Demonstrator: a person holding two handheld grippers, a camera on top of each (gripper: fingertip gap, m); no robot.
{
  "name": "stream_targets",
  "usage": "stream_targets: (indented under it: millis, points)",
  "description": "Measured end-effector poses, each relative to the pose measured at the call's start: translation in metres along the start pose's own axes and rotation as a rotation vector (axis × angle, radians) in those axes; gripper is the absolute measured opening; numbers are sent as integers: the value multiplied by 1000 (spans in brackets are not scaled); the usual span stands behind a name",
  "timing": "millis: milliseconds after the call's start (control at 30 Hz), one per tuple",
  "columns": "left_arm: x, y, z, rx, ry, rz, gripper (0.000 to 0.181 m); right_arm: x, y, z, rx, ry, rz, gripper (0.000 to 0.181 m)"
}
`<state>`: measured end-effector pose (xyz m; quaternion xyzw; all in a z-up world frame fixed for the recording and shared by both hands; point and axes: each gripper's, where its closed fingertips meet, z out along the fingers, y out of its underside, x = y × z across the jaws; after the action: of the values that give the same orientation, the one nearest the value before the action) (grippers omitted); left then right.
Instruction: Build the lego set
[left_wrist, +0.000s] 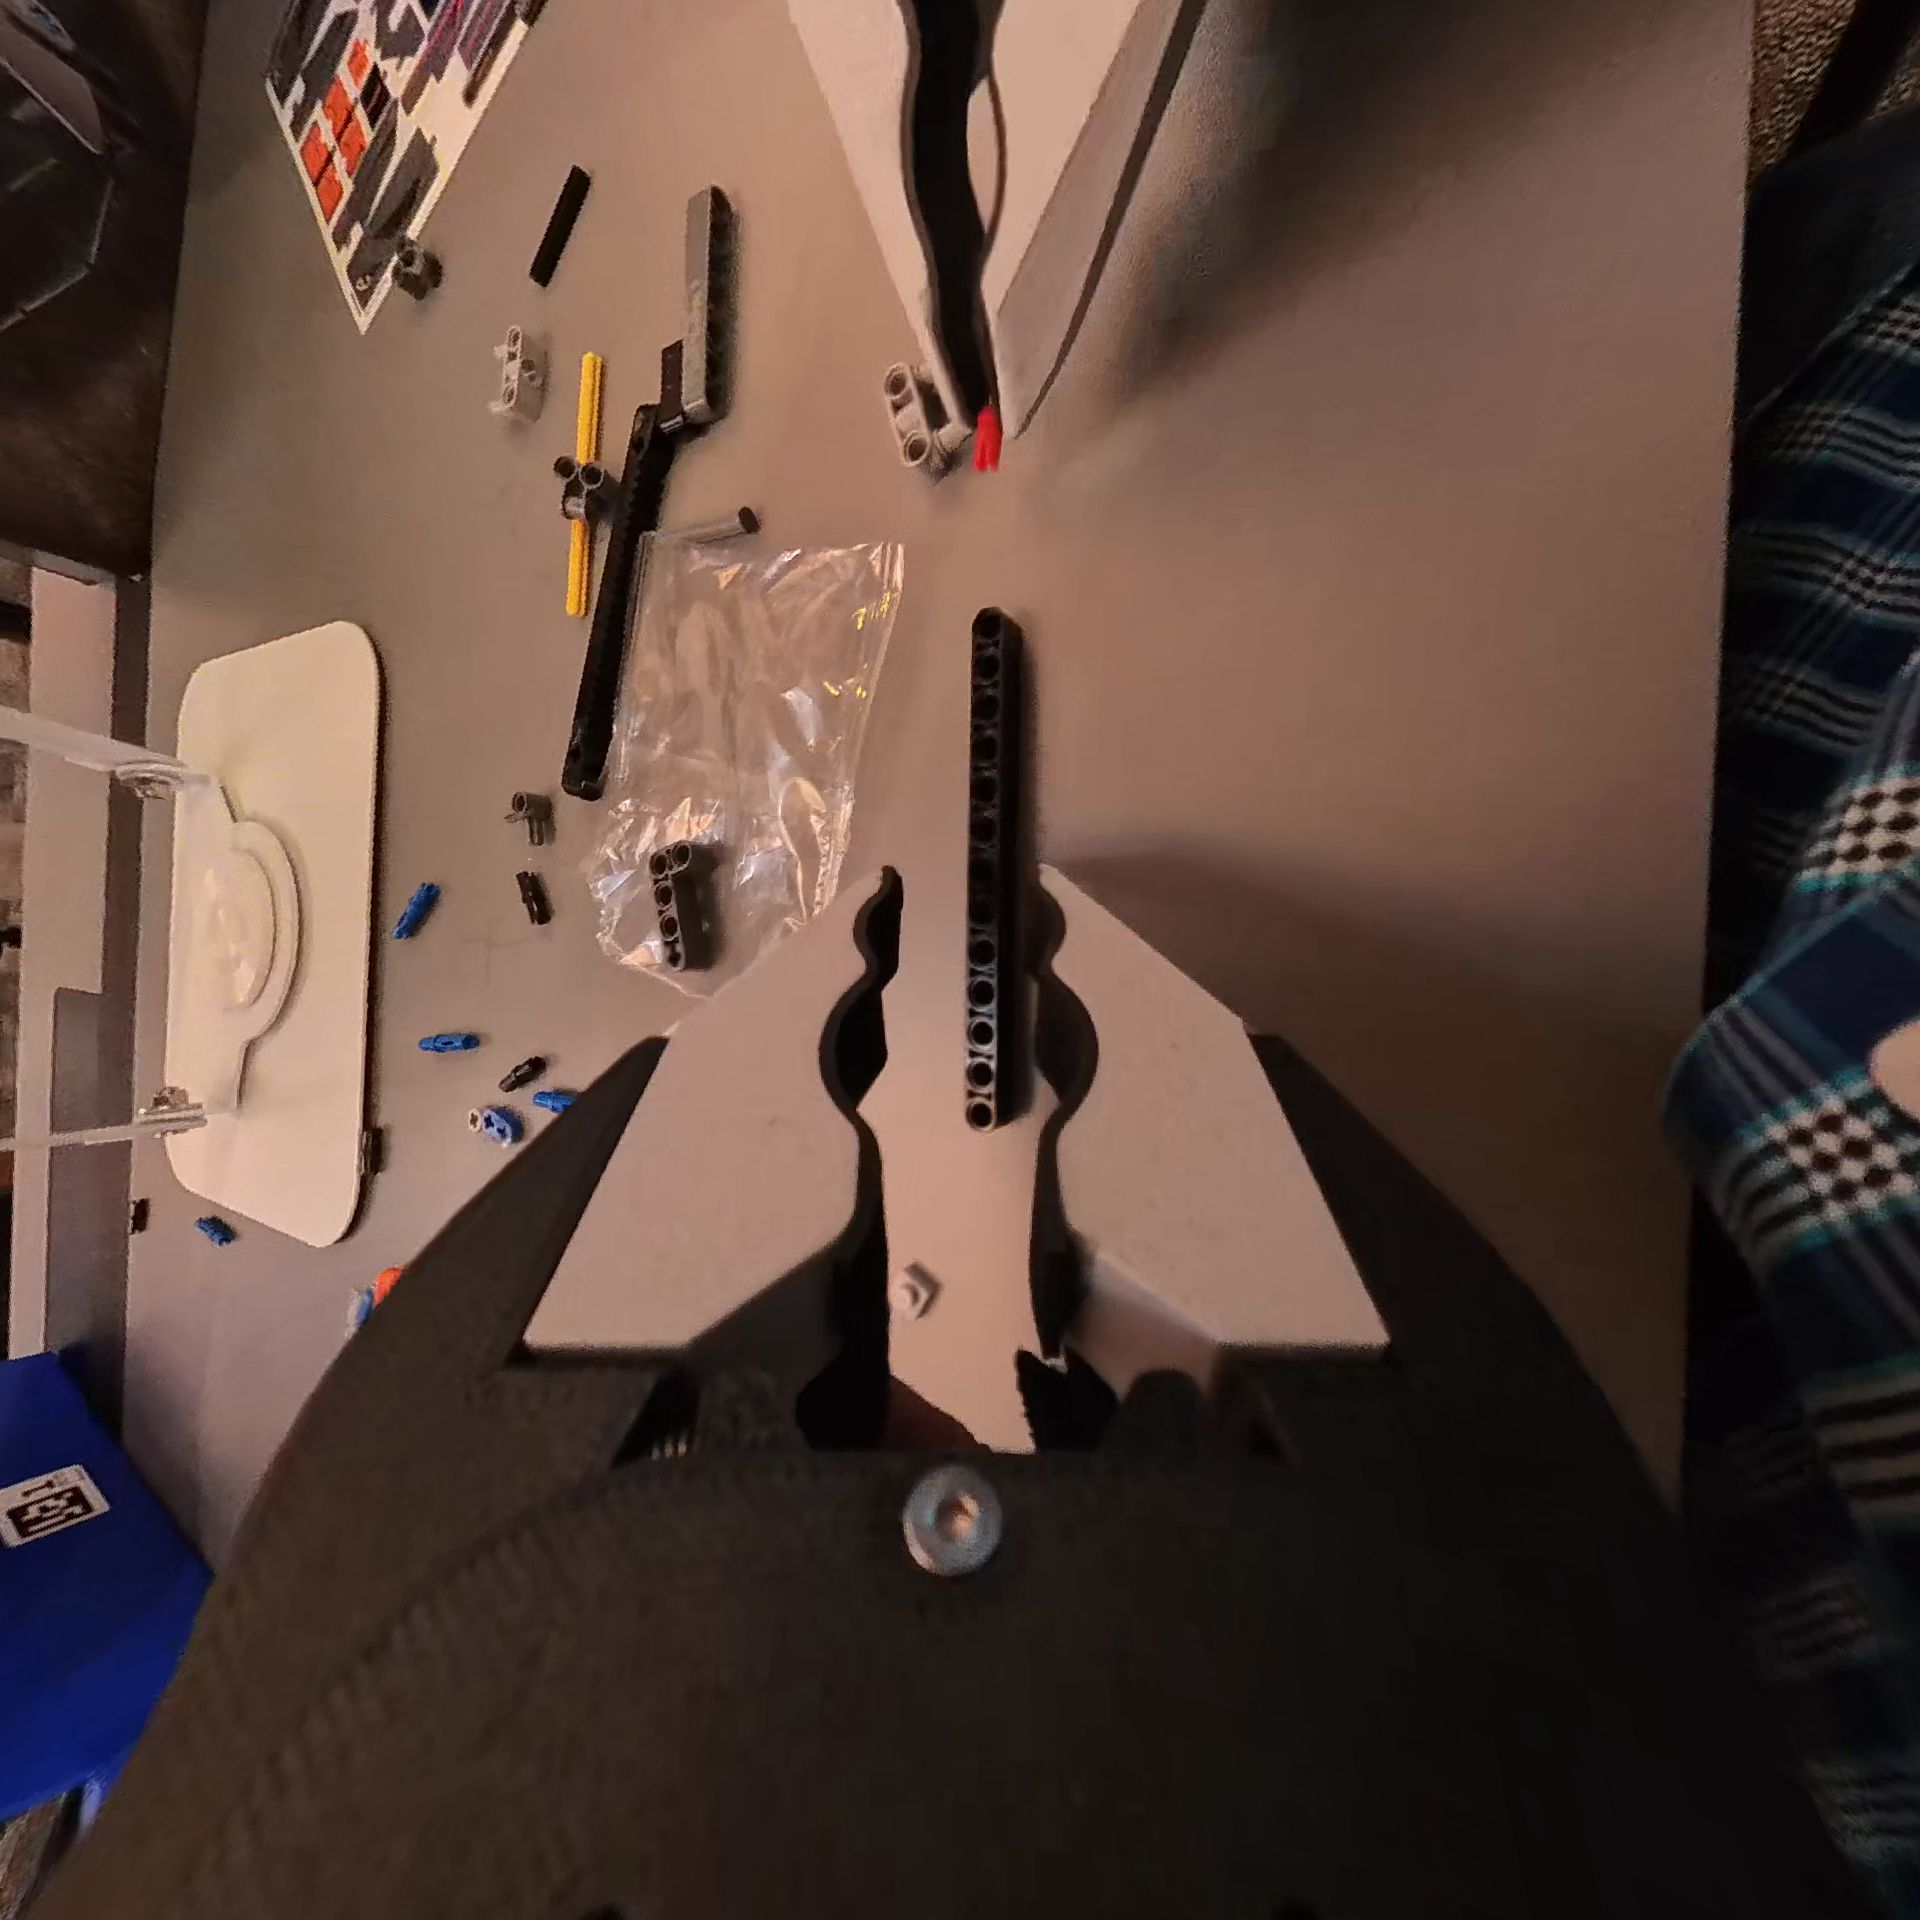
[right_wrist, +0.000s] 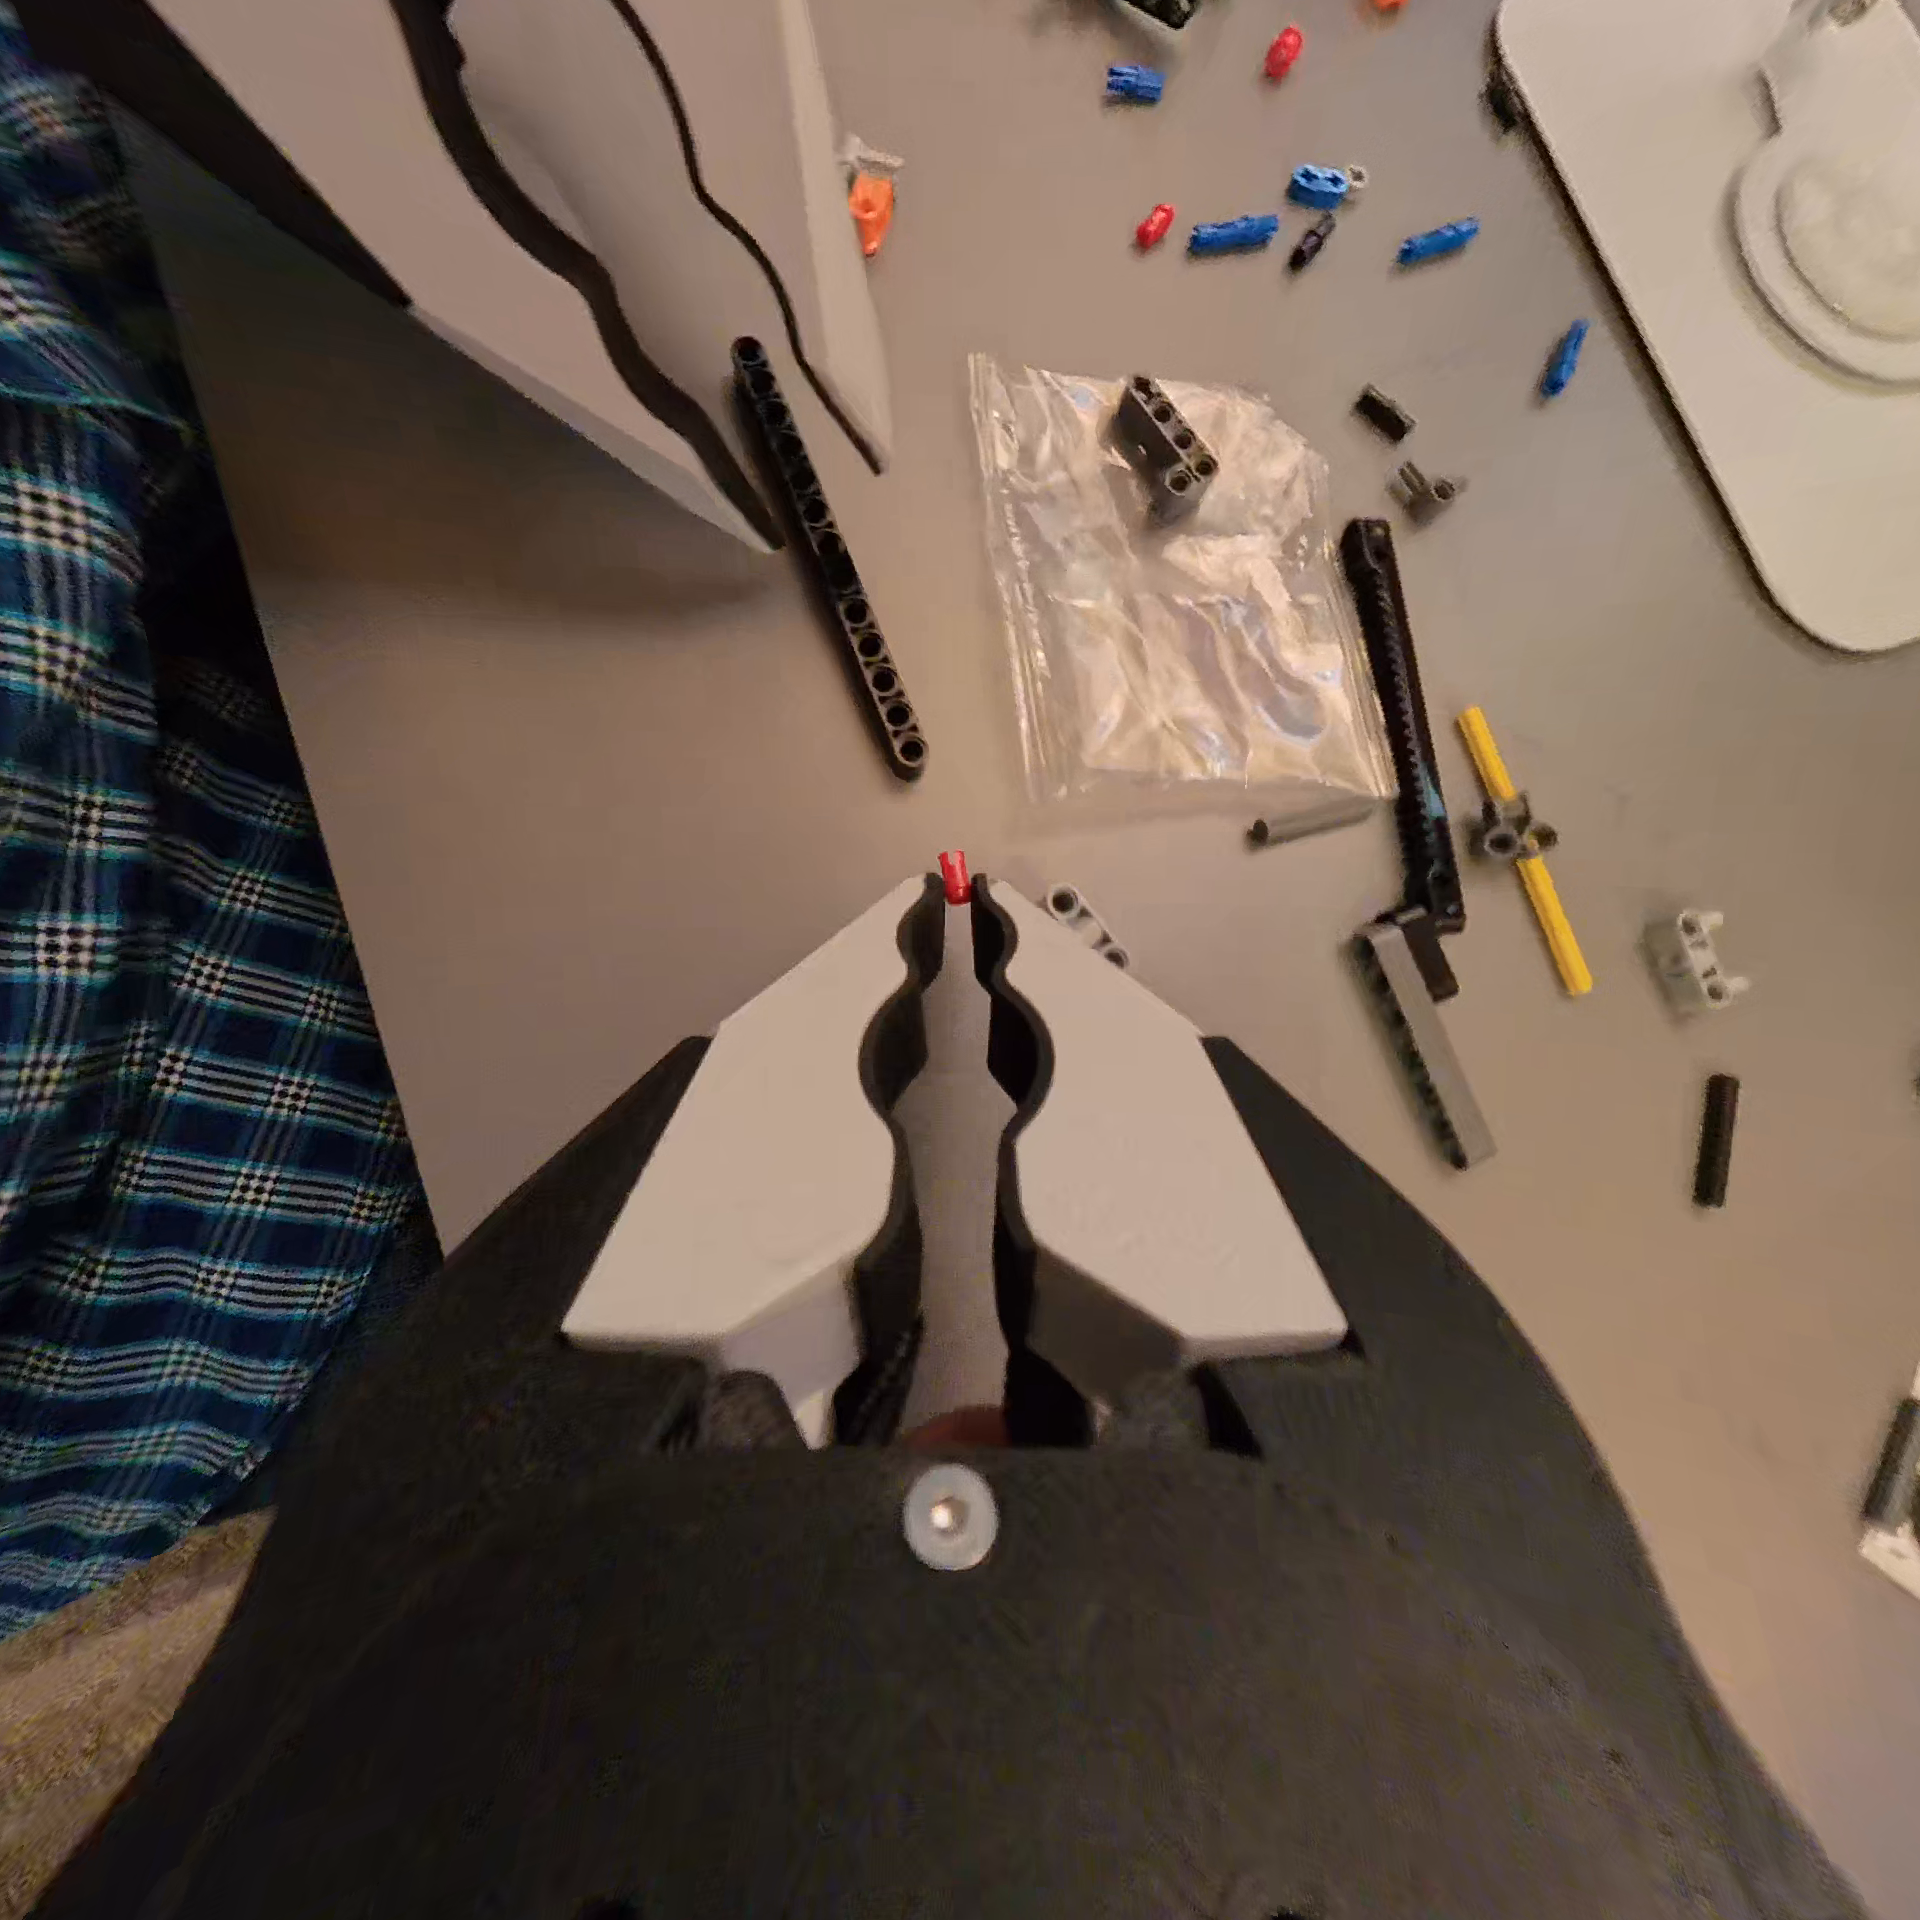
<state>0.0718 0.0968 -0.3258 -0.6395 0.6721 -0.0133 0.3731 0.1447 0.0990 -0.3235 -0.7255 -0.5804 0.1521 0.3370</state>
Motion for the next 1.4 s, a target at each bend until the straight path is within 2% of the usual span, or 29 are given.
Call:
stream_targets:
  millis: [267,367,567,833,1033,1133,1400]
  points:
    - [-3,14,-6,20,63,26,11,-2,-14,10,-182,16,-211,2]
    - [2,15,-7,52,114,-14,7,-3,-16,13,-248,7,-268,2]
    - [8,16,-4,69,126,21,5,-7,-17,15,-375,-3,-360,2]
    - [-4,11,-6,135,119,-8,13,0,-18,10,-426,1,-333,2]
    - [1,16,2,91,172,-9,9,-1,-15,8,-415,-4,-303,2]
    - [-5,14,3,77,93,52,0,0,-13,7,-404,5,-290,2]
    - [2,8,3,53,-56,205,0,1,-10,4,-366,31,-275,2]
